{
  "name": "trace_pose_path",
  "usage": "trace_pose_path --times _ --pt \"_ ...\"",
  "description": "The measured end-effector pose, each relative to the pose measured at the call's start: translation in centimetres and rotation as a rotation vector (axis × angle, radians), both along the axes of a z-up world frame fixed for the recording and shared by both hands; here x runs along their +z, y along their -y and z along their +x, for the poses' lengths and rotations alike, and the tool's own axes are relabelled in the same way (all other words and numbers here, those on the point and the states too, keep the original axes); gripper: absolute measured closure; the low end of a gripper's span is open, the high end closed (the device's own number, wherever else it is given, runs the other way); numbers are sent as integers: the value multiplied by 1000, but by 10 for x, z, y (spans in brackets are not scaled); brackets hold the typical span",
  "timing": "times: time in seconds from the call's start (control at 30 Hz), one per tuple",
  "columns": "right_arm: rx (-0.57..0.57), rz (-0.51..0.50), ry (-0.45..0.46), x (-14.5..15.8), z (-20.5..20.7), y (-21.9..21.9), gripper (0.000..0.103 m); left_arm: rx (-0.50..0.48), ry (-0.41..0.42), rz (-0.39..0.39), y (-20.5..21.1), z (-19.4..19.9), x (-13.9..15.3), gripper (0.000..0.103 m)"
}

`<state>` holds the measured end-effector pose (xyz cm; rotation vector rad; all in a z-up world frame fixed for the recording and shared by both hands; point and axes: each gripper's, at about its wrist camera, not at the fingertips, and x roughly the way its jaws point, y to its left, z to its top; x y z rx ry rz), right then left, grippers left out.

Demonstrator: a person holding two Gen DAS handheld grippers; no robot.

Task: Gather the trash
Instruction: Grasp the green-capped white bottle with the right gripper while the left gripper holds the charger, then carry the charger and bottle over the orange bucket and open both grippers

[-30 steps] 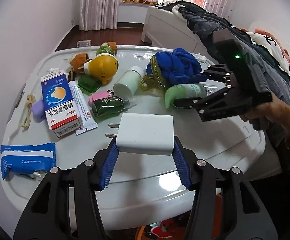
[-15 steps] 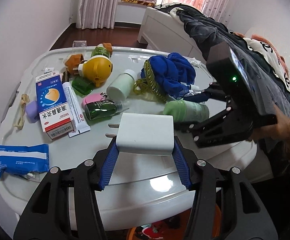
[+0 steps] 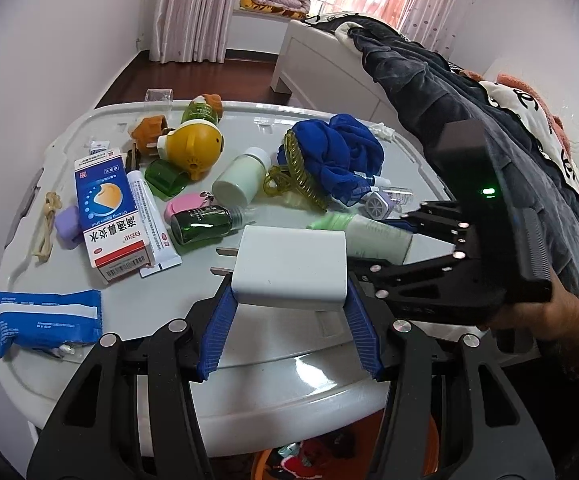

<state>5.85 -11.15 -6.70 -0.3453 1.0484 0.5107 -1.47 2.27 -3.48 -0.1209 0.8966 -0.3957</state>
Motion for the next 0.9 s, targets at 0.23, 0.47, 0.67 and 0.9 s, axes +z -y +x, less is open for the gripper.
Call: trace_pose_path --times 0.23,0.47,0.67,0.9 --pt "-53 43 26 20 -24 7 55 -34 0 -1 3 -13 5 51" --pt "-64 94 49 52 -83 24 55 -77 4 14 9 -47 17 51" --pt "-55 123 -30 47 -151 30 55 -184 -139 36 14 -103 -3 51" --pt "-57 122 -222 -12 -195 31 54 -240 -278 93 20 -146 -43 51"
